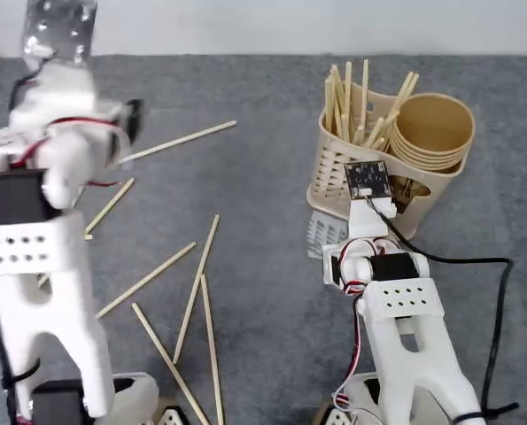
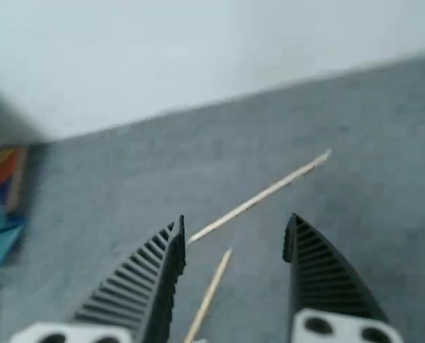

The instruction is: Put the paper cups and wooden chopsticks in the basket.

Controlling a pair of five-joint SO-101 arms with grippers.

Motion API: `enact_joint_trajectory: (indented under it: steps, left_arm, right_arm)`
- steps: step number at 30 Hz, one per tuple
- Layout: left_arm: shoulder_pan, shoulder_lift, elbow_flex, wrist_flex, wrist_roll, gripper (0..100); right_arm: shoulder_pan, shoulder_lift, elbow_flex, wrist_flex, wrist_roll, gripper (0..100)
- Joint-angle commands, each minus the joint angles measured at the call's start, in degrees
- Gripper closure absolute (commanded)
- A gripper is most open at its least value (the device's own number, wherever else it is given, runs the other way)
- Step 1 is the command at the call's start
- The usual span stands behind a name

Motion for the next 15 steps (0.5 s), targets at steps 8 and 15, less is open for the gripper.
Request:
enact_joint_trajectory:
  steps: [8, 15]
  left_arm:
    - [-15.65, -2.2, 16.92, 0.7, -37.1, 70]
    - [-21.63, -0.97, 22.99, -7.21, -42.64, 66]
  right_arm:
    - [0.31, 0.04, -0.44, -1.19, 0.53, 99.0]
    - [0.31, 0.04, -0.44, -1.19, 0.53, 99.0]
